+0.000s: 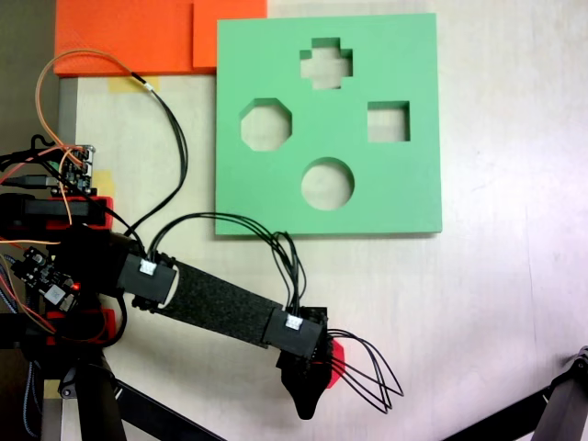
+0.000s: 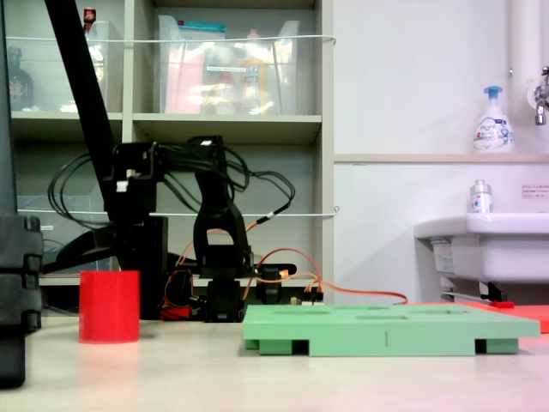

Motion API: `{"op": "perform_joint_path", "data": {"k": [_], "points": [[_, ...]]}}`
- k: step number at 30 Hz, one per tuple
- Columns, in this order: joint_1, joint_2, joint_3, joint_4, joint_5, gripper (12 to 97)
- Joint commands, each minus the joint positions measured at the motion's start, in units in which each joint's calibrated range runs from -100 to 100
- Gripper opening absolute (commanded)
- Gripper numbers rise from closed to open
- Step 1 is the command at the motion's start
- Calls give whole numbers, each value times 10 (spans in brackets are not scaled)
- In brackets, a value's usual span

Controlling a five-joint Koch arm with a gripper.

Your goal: Put the octagonal pillar block into the corresponding hole

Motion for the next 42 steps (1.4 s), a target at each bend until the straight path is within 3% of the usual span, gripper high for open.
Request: {"op": "perform_joint_path", "data": {"k": [1,6,9,18,31,33,38,42], "points": [[0,2,31,18,-4,910],[-1,34,42,20,-5,907],[-1,46,44,21,-5,823],[-1,50,43,22,-5,460],[3,20,11,4,-4,450],[3,3,10,-10,1,416],[12,-96,10,-33,31,348],[26,-218,11,-48,55,347]]}}
